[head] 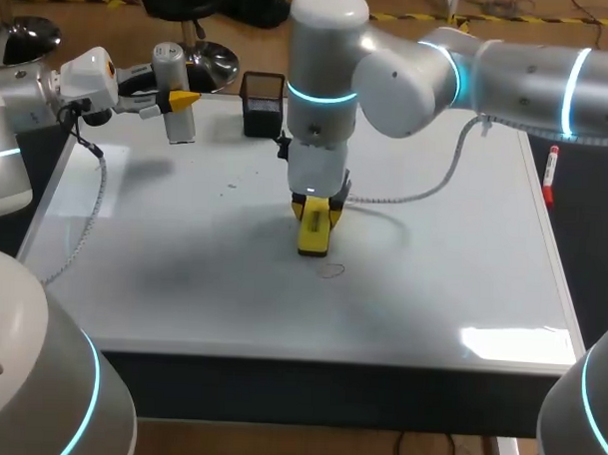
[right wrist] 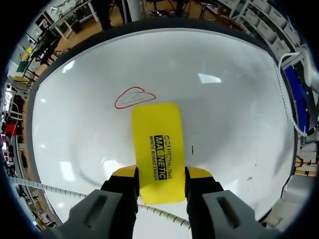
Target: Pick up the inspection probe, press it on each red-marked spot on the whiteboard one by one, put down the probe, pick up the eraser, and wipe off all the red marks.
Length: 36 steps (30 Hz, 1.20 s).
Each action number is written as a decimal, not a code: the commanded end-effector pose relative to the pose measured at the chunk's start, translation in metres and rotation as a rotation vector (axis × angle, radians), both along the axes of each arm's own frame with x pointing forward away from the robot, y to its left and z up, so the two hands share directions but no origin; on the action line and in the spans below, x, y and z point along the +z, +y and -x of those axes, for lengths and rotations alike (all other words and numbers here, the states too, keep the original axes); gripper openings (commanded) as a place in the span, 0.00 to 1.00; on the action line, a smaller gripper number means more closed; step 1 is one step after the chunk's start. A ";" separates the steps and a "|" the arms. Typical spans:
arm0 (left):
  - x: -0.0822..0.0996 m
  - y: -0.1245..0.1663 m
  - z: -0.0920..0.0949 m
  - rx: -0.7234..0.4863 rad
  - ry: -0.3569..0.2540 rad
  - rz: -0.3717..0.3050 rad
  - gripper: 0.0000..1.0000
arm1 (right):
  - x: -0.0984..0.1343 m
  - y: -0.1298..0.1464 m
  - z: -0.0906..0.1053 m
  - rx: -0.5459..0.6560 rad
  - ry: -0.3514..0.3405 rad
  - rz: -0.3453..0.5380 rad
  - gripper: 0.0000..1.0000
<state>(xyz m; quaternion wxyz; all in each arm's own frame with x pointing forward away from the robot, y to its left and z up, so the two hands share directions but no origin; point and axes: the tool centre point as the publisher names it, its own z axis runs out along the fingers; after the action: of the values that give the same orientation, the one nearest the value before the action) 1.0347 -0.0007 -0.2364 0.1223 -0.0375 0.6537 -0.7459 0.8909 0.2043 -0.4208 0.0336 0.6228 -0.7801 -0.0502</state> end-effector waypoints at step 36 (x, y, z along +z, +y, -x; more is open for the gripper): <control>0.001 0.000 0.001 0.001 -0.002 -0.001 0.00 | 0.061 -0.172 -0.094 -0.214 -0.145 0.077 0.00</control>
<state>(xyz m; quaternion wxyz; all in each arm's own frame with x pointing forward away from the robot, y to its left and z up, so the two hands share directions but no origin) 1.0347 -0.0009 -0.2363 0.1222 -0.0374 0.6537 -0.7459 0.9803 0.0488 -0.3565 -0.0014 0.5370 -0.8431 0.0293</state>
